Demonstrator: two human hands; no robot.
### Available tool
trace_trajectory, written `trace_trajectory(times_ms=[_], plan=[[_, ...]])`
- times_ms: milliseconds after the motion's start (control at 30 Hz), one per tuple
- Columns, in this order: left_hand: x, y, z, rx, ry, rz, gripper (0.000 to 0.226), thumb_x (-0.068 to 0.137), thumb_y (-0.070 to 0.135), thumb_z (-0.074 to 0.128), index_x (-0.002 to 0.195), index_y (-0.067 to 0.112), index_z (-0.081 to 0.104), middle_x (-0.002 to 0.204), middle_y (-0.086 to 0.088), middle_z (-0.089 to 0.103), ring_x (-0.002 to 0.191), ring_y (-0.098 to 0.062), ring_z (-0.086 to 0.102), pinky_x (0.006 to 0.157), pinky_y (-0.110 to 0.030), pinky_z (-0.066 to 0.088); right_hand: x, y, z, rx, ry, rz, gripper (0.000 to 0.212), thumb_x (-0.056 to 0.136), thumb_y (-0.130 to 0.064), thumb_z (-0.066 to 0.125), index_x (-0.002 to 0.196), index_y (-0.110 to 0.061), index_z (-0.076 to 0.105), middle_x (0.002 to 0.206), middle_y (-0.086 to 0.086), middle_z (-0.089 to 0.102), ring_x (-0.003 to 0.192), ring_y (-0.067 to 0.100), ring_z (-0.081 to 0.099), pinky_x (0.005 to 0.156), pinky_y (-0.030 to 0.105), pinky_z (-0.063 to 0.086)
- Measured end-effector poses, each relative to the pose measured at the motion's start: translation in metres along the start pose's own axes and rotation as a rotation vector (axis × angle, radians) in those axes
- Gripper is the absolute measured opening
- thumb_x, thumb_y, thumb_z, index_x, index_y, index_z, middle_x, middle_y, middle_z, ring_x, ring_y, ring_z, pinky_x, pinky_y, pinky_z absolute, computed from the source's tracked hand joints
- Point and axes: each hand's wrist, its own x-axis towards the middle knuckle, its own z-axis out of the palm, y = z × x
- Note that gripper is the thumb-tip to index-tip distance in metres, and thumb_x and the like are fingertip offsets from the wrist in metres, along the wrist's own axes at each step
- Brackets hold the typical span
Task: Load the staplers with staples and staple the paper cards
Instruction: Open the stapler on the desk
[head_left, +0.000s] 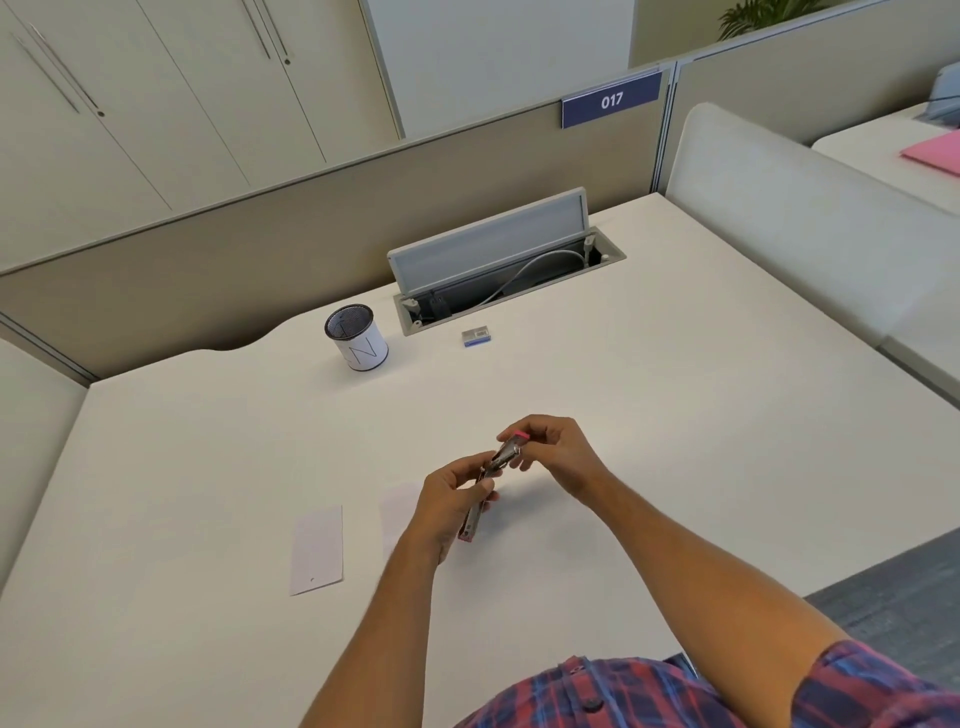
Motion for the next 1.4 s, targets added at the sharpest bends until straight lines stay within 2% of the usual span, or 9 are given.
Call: trace_trajectory(times_ms=[67,133,300,433,600,767,967,1233,1400], plan=[[-0.002,-0.001,-0.001,0.038,0.043,0.01,0.037,0.088,-0.004,0.07,0.116,0.019,0.075,0.111,-0.005,0.076,0.079,-0.022,0.071,0.081,-0.036,0.059,-0.002,0.005,-0.007,0.0,-0.022,0.056,0.036,0.073,-0.003,0.056,0.103,-0.003,0.077,0.092,0.016,0.078,0.075,0.023,0.069,0.064,0.033,0.055],[-0.005,0.001,-0.002,0.068,0.073,0.015,0.037,0.085,-0.005,0.072,0.113,0.018,0.076,0.106,-0.003,0.076,0.072,-0.017,0.068,0.068,-0.025,0.056,-0.005,0.008,-0.012,0.012,-0.058,0.125,0.043,0.068,-0.001,0.054,0.106,-0.003,0.075,0.094,0.018,0.078,0.073,0.026,0.069,0.062,0.033,0.053],[-0.013,0.001,0.003,0.166,0.074,0.017,0.027,0.08,-0.004,0.077,0.102,0.012,0.077,0.076,0.0,0.07,0.043,-0.007,0.051,0.042,-0.018,0.038,-0.008,0.01,-0.021,-0.032,-0.138,0.161,0.045,0.07,-0.004,0.058,0.111,-0.005,0.075,0.1,0.015,0.079,0.079,0.022,0.068,0.066,0.029,0.054],[-0.01,-0.003,0.006,0.317,0.103,0.067,0.023,0.072,0.006,0.085,0.089,0.019,0.079,0.077,0.003,0.075,0.064,-0.012,0.063,0.058,-0.021,0.049,-0.005,0.008,-0.019,-0.348,-0.253,0.116,0.033,0.081,-0.008,0.074,0.113,-0.02,0.076,0.098,-0.003,0.079,0.074,0.01,0.065,0.07,0.023,0.056],[-0.007,-0.005,0.011,0.539,0.055,0.091,0.025,0.068,0.011,0.086,0.088,0.022,0.077,0.083,0.008,0.076,0.064,-0.004,0.065,0.064,-0.025,0.056,-0.008,0.012,-0.011,-0.667,-0.307,0.115,0.023,0.086,-0.018,0.077,0.108,-0.026,0.076,0.094,-0.01,0.076,0.066,-0.001,0.06,0.068,0.024,0.054],[-0.004,-0.013,0.013,0.701,0.025,0.102,0.026,0.067,0.016,0.082,0.091,0.022,0.076,0.087,0.011,0.072,0.069,0.0,0.062,0.064,-0.014,0.049,-0.009,0.01,-0.011,-0.917,-0.375,0.033,0.02,0.092,-0.026,0.07,0.111,-0.028,0.075,0.101,-0.011,0.07,0.087,0.006,0.061,0.082,0.029,0.053],[0.001,-0.016,0.012,0.726,0.024,0.138,0.026,0.071,0.017,0.076,0.096,0.024,0.073,0.09,0.011,0.068,0.076,-0.004,0.06,0.066,-0.014,0.046,-0.004,0.016,-0.013,-0.883,-0.339,0.069,0.015,0.092,-0.028,0.07,0.105,-0.028,0.077,0.099,-0.012,0.071,0.091,0.007,0.063,0.084,0.033,0.054],[0.005,-0.02,0.011,0.8,0.087,0.182,0.025,0.087,0.013,0.057,0.104,0.029,0.067,0.099,0.011,0.063,0.092,-0.004,0.056,0.072,-0.009,0.038,0.001,0.02,-0.013,-0.77,-0.278,0.14,0.015,0.096,-0.025,0.063,0.097,-0.028,0.078,0.084,-0.016,0.072,0.08,0.004,0.061,0.075,0.027,0.048],[0.008,-0.021,0.009,0.816,0.105,0.187,0.026,0.087,0.017,0.056,0.108,0.029,0.065,0.105,0.011,0.061,0.098,-0.005,0.056,0.077,-0.011,0.039,0.004,0.022,-0.009,-0.728,-0.235,0.143,0.017,0.099,-0.025,0.061,0.097,-0.028,0.077,0.084,-0.017,0.072,0.076,0.0,0.059,0.072,0.022,0.045]])
